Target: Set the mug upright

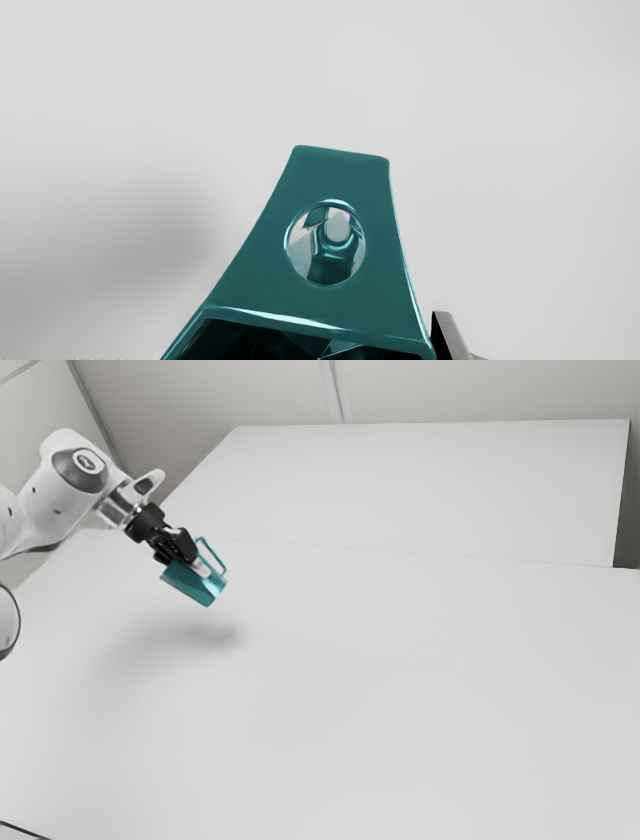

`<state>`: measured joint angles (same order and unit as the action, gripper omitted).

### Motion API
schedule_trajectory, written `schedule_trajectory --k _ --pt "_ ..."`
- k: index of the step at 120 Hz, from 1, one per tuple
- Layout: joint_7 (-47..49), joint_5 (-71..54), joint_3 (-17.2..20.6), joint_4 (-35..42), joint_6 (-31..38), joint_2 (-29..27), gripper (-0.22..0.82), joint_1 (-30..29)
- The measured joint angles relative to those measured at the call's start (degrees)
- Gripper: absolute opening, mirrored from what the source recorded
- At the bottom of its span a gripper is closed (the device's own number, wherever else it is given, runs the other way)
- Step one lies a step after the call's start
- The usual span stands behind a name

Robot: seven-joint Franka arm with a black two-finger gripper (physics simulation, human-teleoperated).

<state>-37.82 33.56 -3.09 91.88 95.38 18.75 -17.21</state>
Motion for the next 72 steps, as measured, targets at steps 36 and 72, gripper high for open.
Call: schedule_trajectory --k 36,72 --pt "7.7 -16.2 6.4 3.8 3.4 -5.7 -0.17 1.8" --pt "18.0 -27.4 9.9 7.9 4.4 -9.4 -0.18 4.9"
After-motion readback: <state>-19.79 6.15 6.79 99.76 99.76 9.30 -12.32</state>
